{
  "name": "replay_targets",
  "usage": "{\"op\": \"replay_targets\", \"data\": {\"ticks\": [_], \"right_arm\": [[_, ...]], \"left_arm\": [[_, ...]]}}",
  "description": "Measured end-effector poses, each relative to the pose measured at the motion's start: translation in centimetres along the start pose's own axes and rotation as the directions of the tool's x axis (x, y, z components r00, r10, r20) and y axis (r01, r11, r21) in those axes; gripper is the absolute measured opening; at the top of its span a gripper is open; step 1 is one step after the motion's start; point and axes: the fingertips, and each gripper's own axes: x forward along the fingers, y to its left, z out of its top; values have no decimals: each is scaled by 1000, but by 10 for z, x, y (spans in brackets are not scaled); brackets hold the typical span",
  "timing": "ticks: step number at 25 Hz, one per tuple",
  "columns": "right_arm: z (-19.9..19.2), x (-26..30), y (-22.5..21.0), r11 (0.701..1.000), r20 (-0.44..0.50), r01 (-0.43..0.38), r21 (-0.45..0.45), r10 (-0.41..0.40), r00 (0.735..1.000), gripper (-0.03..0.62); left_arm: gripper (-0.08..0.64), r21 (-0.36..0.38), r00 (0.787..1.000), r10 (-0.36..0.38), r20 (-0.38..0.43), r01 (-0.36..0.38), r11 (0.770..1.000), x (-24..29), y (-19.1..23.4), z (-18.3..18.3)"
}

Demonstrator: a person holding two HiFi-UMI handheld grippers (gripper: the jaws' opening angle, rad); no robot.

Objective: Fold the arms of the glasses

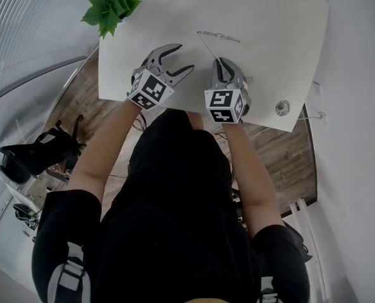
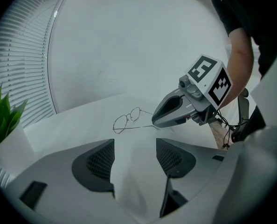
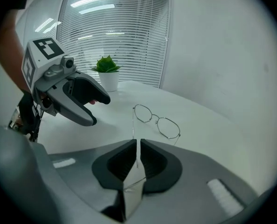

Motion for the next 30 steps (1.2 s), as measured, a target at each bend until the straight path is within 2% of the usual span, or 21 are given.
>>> {"op": "replay_targets", "data": {"ticks": [4, 6, 8, 13, 16, 20, 30], "right_arm": [[2, 4, -3, 998, -21, -23, -59, 22, 1000, 37], [4, 3, 0, 995, -42, -71, -75, 68, 997, 48], [6, 0, 5, 987, -67, -129, -94, 123, 990, 97], [1, -1, 17, 966, -139, -226, -129, 208, 968, 100], [-3, 5, 16, 962, -173, -231, -145, 205, 963, 94], [-3, 10, 15, 949, -208, -252, -192, 211, 955, 28], [3, 18, -2, 919, -280, -277, -281, 198, 939, 25]], "left_arm": [[284, -1, 1000, -4, 2, 4, 1000, 4, 2, 3], [284, 0, 1000, -4, 5, 4, 1000, 5, 2, 5], [284, -2, 1000, -3, 9, 3, 1000, 6, 3, 7], [284, -10, 1000, 1, 8, 0, 1000, 6, 6, 6], [284, -12, 1000, 2, 11, -2, 1000, 6, 6, 7], [284, -17, 1000, 4, 18, -3, 1000, 6, 8, 8], [284, -33, 1000, 5, 30, -4, 999, 9, 14, 9]]}}
